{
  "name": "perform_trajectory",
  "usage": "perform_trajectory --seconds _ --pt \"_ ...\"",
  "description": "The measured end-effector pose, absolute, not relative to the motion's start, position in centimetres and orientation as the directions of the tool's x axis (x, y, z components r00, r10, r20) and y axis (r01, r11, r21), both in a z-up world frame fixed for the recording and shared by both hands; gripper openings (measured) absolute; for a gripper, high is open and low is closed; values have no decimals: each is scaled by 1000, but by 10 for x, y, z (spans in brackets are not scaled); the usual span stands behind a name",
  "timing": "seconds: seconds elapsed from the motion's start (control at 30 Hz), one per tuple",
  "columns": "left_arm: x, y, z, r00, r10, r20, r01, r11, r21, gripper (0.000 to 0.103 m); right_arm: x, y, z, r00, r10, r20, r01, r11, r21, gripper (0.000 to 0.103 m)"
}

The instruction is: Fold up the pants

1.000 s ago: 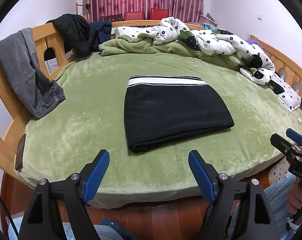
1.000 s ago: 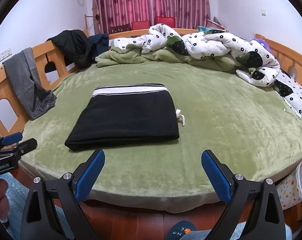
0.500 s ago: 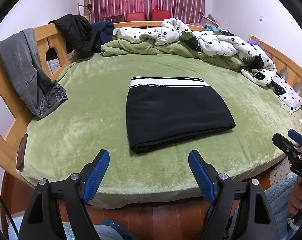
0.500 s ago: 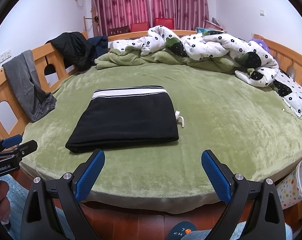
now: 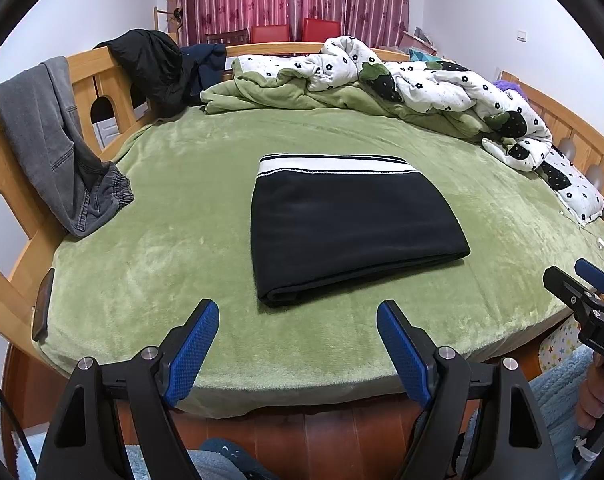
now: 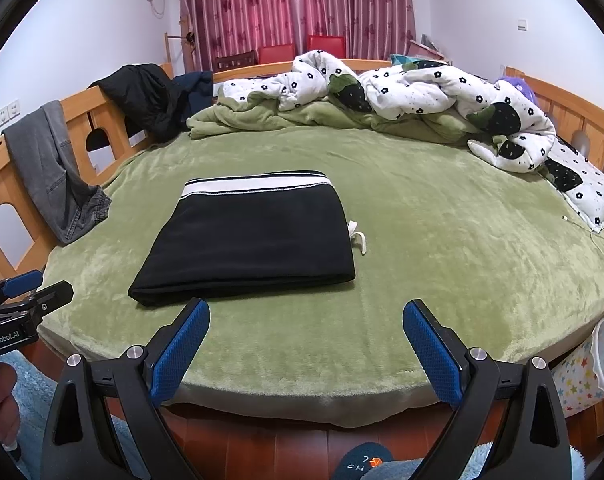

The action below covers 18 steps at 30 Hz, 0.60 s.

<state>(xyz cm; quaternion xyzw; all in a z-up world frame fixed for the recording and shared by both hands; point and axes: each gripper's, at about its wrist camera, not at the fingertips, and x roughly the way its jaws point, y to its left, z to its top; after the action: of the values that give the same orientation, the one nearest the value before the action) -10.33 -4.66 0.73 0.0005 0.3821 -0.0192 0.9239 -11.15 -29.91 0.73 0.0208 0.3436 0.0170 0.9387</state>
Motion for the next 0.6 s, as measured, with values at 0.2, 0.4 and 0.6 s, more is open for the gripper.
perform_trajectory --seconds 0.2,0.4,0.6 --pt "-102 -47 8 706 -37 -707 38 999 -14 80 -111 -302 7 764 45 -644 -10 998 58 96" --pt "-102 -48 8 707 -36 -706 37 999 -14 80 -112 -303 7 765 45 -642 -3 998 67 96" --pt "-102 -47 8 705 -38 -708 39 999 -14 80 -113 -303 7 766 43 -642 -3 998 64 96"
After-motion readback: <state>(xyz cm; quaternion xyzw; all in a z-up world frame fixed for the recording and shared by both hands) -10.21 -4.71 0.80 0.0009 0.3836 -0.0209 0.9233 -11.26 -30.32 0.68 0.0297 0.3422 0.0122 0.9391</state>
